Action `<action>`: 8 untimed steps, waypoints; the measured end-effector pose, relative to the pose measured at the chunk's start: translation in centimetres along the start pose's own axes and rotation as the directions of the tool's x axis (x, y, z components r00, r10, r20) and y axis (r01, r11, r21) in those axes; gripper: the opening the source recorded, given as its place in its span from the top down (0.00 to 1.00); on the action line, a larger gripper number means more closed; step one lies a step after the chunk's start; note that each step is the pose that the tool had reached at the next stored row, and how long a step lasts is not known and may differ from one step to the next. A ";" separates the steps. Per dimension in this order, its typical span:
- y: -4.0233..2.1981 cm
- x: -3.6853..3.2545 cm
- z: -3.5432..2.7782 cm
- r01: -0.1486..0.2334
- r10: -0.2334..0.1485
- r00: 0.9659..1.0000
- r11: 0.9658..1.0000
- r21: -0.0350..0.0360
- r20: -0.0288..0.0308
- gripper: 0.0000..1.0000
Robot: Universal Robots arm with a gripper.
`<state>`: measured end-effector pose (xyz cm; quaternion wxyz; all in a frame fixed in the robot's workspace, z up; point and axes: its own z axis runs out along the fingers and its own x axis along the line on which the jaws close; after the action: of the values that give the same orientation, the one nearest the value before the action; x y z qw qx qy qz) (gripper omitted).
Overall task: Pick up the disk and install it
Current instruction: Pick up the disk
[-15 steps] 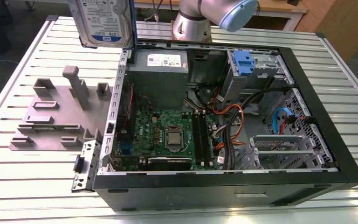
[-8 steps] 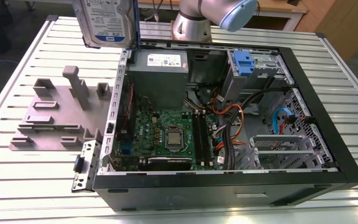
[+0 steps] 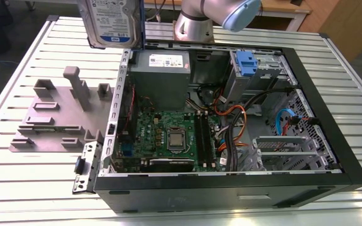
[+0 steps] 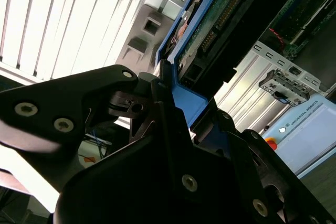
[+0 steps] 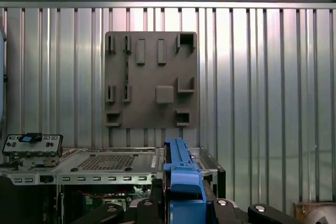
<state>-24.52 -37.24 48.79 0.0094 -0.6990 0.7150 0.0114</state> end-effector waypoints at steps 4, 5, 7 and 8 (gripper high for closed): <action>-0.38 -0.01 0.00 0.000 0.000 1.000 1.000 0.000 0.000 0.63; -0.48 -0.01 0.00 0.000 0.000 1.000 1.000 0.000 0.000 0.63; -0.66 -0.01 0.00 0.000 0.000 1.000 1.000 0.000 0.000 0.63; -0.75 -0.02 0.00 0.000 0.000 1.000 1.000 0.000 0.000 0.63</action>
<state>-23.78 -37.24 48.80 0.0094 -0.6990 0.7150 0.0114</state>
